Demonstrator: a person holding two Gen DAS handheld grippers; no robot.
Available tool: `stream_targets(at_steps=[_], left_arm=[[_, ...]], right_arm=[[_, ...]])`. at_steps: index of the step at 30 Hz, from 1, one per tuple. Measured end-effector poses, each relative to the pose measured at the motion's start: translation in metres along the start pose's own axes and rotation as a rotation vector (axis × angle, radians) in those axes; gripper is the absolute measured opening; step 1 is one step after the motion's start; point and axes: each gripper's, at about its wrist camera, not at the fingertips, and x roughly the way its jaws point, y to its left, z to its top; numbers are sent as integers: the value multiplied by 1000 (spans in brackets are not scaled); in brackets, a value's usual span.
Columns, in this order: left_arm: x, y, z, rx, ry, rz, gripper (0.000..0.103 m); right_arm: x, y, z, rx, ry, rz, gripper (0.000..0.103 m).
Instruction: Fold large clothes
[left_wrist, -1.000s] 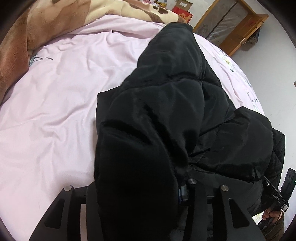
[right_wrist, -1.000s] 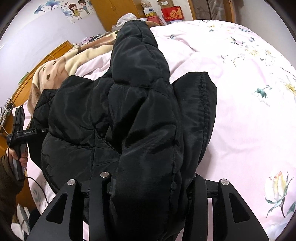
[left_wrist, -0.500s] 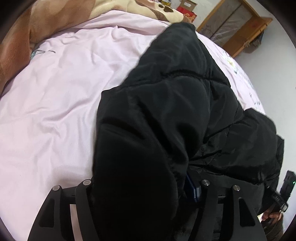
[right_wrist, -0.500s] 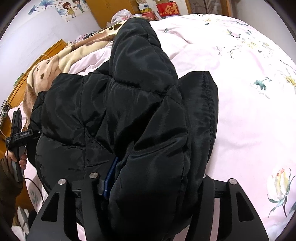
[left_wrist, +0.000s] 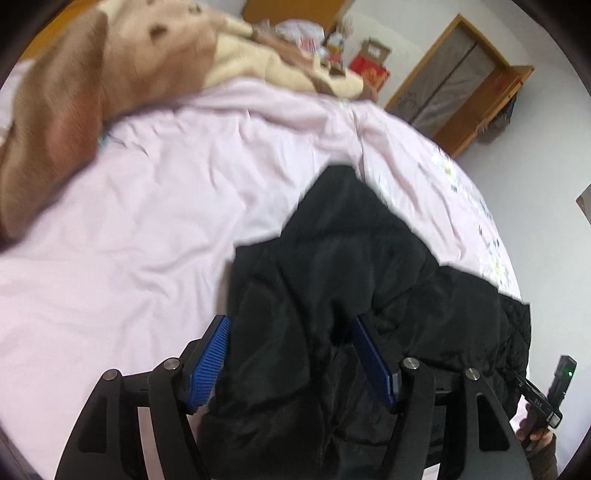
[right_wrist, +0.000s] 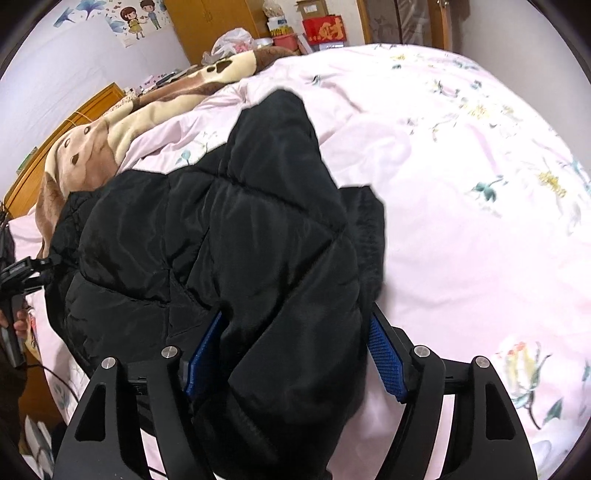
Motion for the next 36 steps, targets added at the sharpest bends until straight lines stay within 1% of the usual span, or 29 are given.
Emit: stream_targets(at_steps=[2, 3, 4, 5, 7, 8, 9, 10, 12, 13, 16, 17, 19, 22, 27, 32, 35, 36], left_arm=[[-17, -3, 3, 5, -48, 25, 68], [-25, -8, 4, 14, -63, 22, 68], [-31, -1, 13, 31, -62, 15, 68], [-33, -7, 14, 49, -62, 24, 68], [-37, -20, 3, 93, -56, 35, 68], [-27, -16, 6, 106, -48, 39, 68], [-20, -14, 5, 112, -38, 40, 68], [-11, -16, 0, 114, -8, 39, 68], [16, -9, -7, 117, 29, 72, 68], [23, -11, -12, 135, 40, 92, 68], [47, -16, -26, 209, 52, 183, 68], [55, -14, -27, 221, 58, 206, 68], [72, -8, -29, 213, 99, 249, 68], [83, 0, -30, 185, 105, 240, 72], [89, 3, -31, 194, 105, 245, 75], [89, 4, -32, 181, 108, 258, 78], [80, 2, -31, 160, 100, 270, 77], [76, 2, -31, 150, 99, 269, 77]], right_arm=[[-15, 1, 3, -16, -57, -44, 73], [-26, 1, 6, -21, -87, -60, 73], [-36, 1, 8, -25, -115, -70, 73], [-46, 4, 11, -32, -143, -81, 73], [-58, 9, 13, -40, -160, -108, 73], [-60, 12, 13, -44, -166, -106, 73], [-60, 17, 12, -51, -168, -86, 73], [-58, 19, 9, -56, -166, -72, 73], [-48, 25, 1, -68, -139, -51, 73], [-40, 28, -2, -83, -117, -54, 73], [-16, 33, -11, -98, -73, -59, 73], [-9, 32, -14, -100, -62, -67, 73], [11, 27, -20, -92, -22, -94, 72], [31, 17, -26, -65, 10, -96, 72], [43, 9, -32, -54, 14, -81, 72], [42, 5, -31, -50, 33, -89, 72], [37, 7, -28, -48, 49, -117, 72], [30, 9, -27, -46, 40, -134, 72]])
